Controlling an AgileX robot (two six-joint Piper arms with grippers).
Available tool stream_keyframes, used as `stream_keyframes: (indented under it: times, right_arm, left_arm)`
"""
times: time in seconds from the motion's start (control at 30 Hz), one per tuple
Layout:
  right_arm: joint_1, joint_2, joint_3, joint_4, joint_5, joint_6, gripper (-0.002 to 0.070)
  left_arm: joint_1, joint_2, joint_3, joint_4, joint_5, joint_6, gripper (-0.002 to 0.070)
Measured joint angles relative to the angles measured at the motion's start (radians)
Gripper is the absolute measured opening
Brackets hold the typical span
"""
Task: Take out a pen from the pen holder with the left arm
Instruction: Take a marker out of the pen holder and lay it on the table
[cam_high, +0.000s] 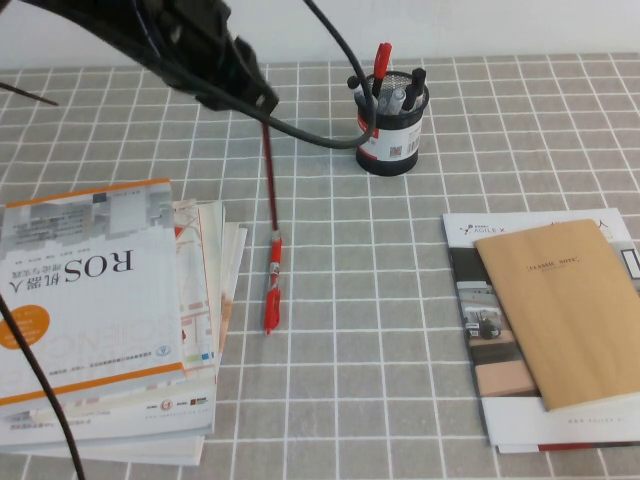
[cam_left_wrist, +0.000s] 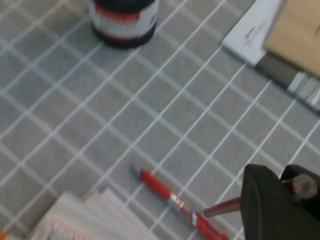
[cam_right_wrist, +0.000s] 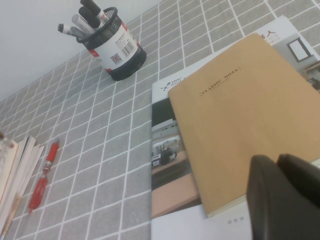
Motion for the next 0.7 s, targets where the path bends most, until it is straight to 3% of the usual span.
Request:
stream_keyframes:
  times: [0.27, 0.7]
  right_arm:
    - [0.0, 0.0, 0.0, 0.0, 0.0, 0.0, -0.0013]
    - [0.0, 0.0, 0.0, 0.0, 0.0, 0.0, -0.0013]
  left_arm:
    - [0.0, 0.037, 0.0, 0.165, 0.029, -0.207, 0.0025]
    - [0.0, 0.205, -0.015, 0.147, -0.031, -0.272, 0.0025]
